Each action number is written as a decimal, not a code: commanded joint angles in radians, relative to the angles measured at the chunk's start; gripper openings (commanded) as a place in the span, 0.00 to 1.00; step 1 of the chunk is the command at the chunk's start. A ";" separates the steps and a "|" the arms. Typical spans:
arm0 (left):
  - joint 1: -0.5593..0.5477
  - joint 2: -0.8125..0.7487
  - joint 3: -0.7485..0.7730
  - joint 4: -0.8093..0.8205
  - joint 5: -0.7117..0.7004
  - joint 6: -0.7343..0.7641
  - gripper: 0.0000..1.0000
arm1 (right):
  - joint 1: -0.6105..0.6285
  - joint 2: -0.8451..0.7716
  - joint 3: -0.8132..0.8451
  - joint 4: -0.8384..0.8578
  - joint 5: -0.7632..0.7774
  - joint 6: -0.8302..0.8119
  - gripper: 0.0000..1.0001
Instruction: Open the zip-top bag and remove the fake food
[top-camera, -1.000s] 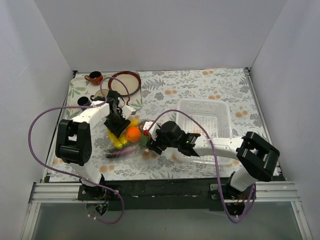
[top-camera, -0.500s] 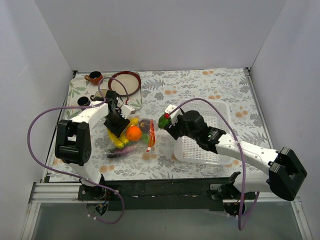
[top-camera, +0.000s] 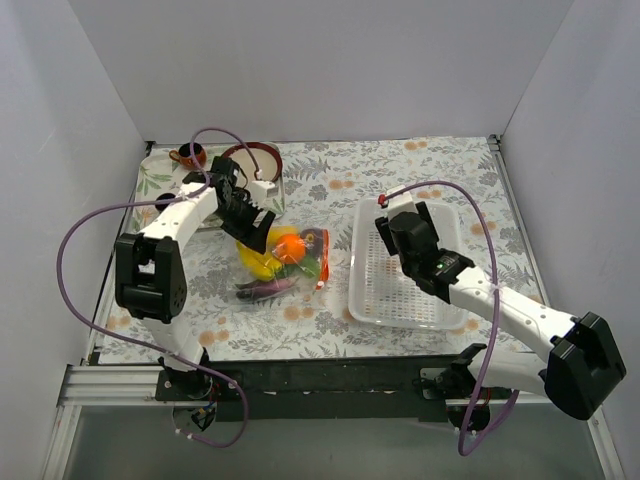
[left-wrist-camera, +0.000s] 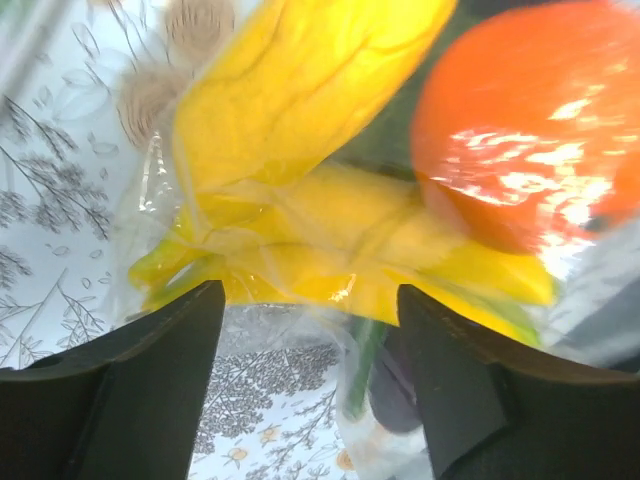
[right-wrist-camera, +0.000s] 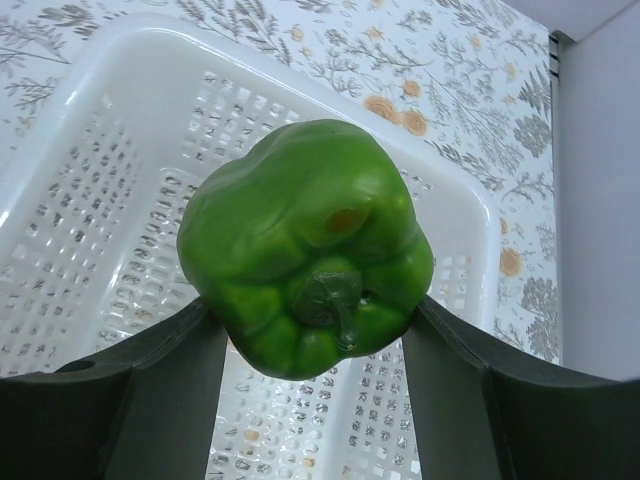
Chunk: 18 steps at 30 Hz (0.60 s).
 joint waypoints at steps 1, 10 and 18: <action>0.003 -0.150 0.058 -0.045 0.106 -0.035 0.79 | 0.003 -0.001 0.030 -0.042 0.131 0.088 0.22; 0.244 -0.309 -0.066 -0.083 0.073 0.054 0.96 | 0.032 0.070 0.154 -0.123 0.072 0.082 0.99; 0.292 -0.259 -0.243 -0.025 0.161 0.006 0.89 | 0.115 0.117 0.212 -0.086 -0.005 0.050 0.95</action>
